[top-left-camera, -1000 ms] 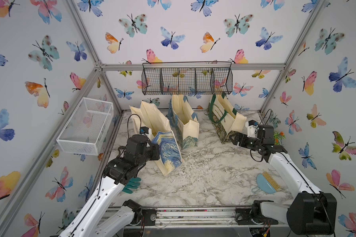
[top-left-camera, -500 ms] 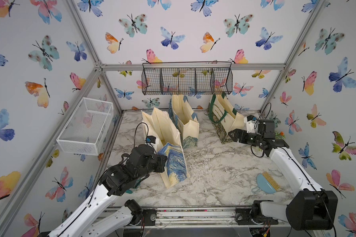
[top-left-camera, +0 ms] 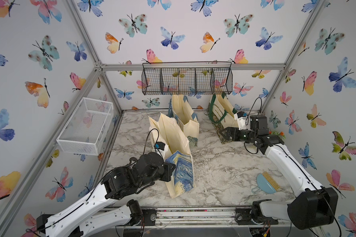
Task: Put away the canvas bag
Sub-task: Move the canvas bag to the center of the board.
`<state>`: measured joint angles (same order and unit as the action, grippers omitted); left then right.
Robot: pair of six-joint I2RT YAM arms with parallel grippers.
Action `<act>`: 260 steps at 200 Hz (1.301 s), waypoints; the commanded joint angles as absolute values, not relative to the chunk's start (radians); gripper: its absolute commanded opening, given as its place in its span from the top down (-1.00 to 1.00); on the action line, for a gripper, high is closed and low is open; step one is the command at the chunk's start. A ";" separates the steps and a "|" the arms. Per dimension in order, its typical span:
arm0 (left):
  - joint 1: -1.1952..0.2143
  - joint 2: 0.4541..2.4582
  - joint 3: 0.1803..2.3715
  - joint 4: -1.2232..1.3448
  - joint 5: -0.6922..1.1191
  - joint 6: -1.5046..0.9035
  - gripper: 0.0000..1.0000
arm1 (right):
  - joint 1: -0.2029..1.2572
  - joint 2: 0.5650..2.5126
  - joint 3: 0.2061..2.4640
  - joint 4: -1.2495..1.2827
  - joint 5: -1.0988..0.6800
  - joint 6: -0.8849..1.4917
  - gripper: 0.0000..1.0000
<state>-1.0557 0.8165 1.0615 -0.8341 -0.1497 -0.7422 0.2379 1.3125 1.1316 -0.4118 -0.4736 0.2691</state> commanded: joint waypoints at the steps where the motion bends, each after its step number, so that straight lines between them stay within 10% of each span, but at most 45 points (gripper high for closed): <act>1: -1.084 0.840 1.094 -0.795 -0.197 -0.757 1.00 | 0.277 1.332 1.166 -0.419 -0.471 0.283 -0.86; 72: -1.087 0.787 1.023 -0.782 -0.195 -0.778 0.88 | 0.290 1.320 1.117 -0.381 -0.450 0.293 -0.86; 113: -1.087 0.711 0.944 -0.705 -0.163 -0.763 0.54 | 0.299 1.308 1.104 -0.373 -0.451 0.298 -0.85; 149: -1.087 0.693 0.991 -0.728 -0.257 -0.706 -0.13 | 0.301 1.304 1.115 -0.370 -0.443 0.309 -0.84; 260: -1.087 0.805 1.409 -1.053 -0.656 -0.586 -0.55 | 0.421 1.388 1.263 -0.366 -0.414 0.348 -0.81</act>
<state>-1.0832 0.7185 1.3296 -0.8551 -0.4461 -0.5873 0.3862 1.3514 1.2121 -0.3733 -0.4374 0.3397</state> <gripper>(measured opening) 0.755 0.908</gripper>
